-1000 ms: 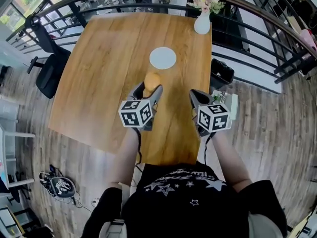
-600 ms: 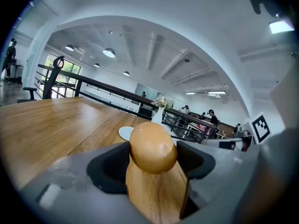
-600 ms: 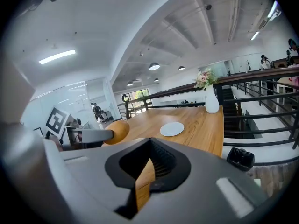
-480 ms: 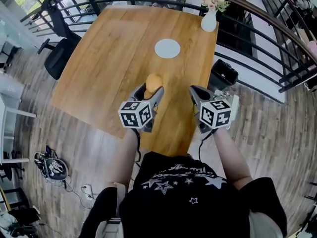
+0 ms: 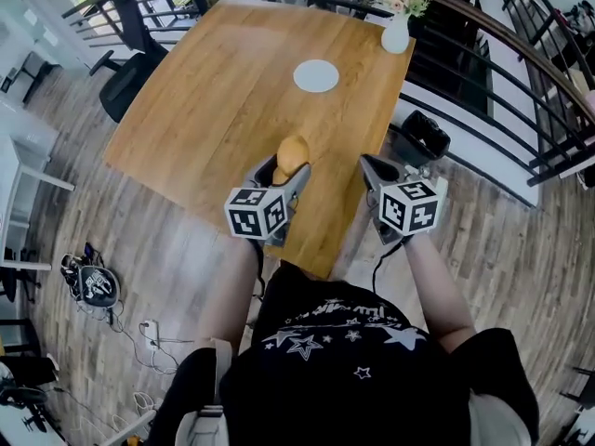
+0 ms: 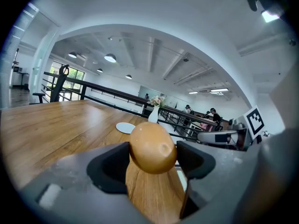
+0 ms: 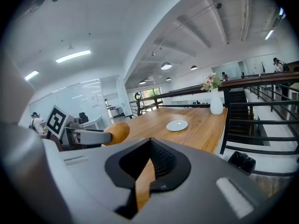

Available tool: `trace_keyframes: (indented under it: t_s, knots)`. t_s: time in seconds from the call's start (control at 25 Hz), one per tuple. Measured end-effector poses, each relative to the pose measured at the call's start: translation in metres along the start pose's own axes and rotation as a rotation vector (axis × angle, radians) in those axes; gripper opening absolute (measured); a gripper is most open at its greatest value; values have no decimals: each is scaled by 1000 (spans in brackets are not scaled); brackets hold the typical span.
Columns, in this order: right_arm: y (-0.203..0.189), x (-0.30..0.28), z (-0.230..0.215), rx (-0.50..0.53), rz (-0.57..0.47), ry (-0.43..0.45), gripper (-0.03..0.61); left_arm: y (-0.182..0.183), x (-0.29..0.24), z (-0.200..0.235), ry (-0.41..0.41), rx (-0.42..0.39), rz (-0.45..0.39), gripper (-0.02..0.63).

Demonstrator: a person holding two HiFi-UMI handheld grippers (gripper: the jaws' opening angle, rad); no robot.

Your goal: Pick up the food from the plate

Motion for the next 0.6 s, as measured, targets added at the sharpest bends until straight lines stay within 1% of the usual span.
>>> trace_keyframes:
  t_s: [0.08,0.2,0.28,0.4,0.6]
  knots:
    - [-2,10,-2,1,-8,9,0,-9,7,-8,12,1,-6,328]
    - [-2,26,-1,-7,-50,13,0,-23,23,-17,39,0,-14,328]
    - [-2,38,0,10,-71,18,0,-32,34,-23,61,7,-25,328]
    - [-11,54,-1,48,-65,40,0,-49,46,-34,89,21,-46,328]
    - [-30,72,-6,58,-32,83,-2,-74,63,-55,118,65,-82,328]
Point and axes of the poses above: the fingertips, and each gripper's own axes: x backward along the fingers, z to its left, y out of its top, the point moved 7 cm from there along x, backward along the fingers, and after that the axes turned 14 degrees about x, right-handed, at the moved point
